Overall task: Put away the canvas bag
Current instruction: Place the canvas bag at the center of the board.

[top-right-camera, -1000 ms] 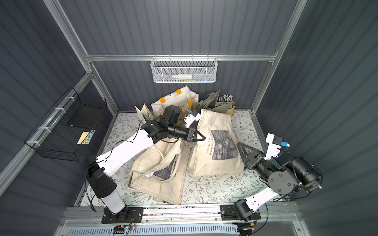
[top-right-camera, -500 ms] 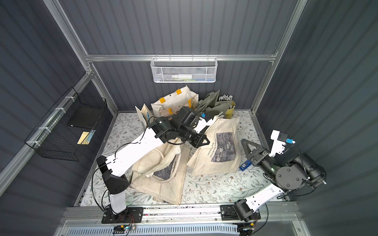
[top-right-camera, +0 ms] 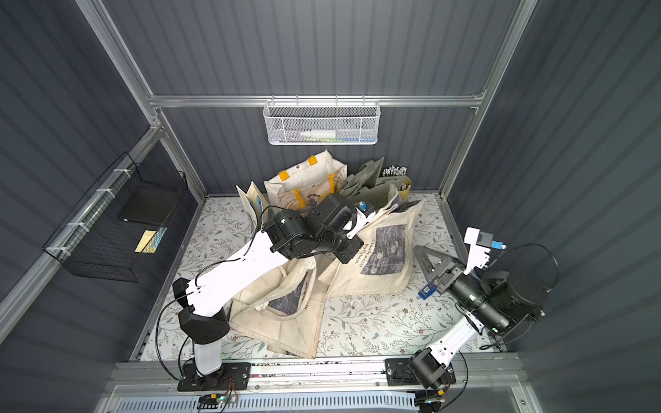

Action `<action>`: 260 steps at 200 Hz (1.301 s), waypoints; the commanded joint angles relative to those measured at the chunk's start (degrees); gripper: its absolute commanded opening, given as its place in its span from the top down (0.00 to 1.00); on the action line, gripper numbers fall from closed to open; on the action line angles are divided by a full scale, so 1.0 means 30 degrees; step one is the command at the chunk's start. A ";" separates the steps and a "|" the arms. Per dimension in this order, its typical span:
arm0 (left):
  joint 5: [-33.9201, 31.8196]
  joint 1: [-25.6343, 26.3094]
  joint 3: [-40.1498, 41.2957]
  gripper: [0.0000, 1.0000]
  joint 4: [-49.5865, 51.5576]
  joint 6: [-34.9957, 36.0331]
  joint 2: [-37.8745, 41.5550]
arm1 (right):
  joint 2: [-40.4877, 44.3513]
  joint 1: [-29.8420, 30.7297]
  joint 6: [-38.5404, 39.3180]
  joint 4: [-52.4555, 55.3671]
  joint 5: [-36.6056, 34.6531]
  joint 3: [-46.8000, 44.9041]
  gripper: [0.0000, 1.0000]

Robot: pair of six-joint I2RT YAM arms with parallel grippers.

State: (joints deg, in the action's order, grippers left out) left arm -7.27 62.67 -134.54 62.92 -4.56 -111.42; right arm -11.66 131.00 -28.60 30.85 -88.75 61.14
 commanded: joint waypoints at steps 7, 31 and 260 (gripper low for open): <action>-0.4088 0.1587 -0.1691 1.00 0.0054 0.1608 -0.0464 | 0.0069 0.1537 0.7317 -0.6350 -0.3658 0.0882 0.57; -0.5987 0.2661 -0.1025 1.00 -0.0037 0.1972 -0.0420 | -0.3059 0.0170 0.8311 -0.4199 -0.3698 0.4705 0.56; -0.7062 0.5448 0.4773 1.00 0.0142 -0.0364 -0.2894 | -0.1477 -0.3745 1.1796 -0.6893 -0.3727 0.2886 0.59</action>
State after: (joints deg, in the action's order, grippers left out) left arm -29.12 79.64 -122.89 56.38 -1.72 -124.77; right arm -16.62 118.93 6.07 10.90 -89.47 70.15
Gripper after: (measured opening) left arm 0.069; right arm 0.413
